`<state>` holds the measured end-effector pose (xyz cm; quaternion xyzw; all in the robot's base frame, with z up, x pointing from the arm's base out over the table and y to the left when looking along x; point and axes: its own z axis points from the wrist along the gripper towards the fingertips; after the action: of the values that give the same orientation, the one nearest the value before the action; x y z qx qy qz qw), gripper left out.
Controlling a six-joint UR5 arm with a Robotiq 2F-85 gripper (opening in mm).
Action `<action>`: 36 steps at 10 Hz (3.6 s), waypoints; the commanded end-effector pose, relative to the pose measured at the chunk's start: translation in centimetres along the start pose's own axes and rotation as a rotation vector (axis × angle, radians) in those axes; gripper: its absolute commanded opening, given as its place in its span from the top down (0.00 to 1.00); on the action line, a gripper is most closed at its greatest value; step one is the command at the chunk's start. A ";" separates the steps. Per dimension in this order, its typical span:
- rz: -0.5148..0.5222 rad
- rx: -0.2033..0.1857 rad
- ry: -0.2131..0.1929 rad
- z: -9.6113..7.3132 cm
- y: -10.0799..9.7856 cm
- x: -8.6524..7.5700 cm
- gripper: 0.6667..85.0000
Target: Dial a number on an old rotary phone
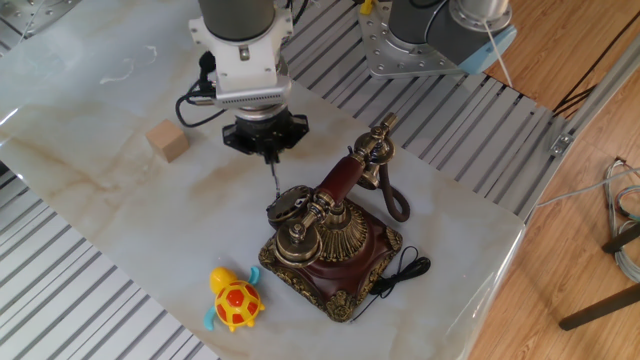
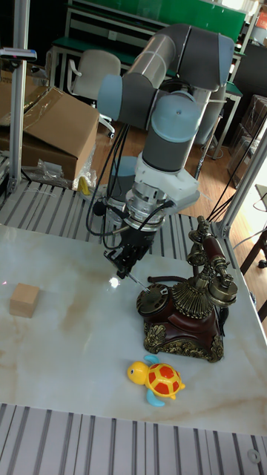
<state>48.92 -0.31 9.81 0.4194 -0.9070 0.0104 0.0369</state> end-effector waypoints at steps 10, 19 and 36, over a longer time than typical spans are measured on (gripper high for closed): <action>0.383 0.183 -0.061 0.3 -5.4 9.6 0.99; 0.498 0.059 0.014 2.7 -2.1 8.6 0.99; -0.283 0.268 -0.039 1.3 -8.2 3.6 0.99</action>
<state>52.10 -8.59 9.16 0.5181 -0.8463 0.1212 -0.0250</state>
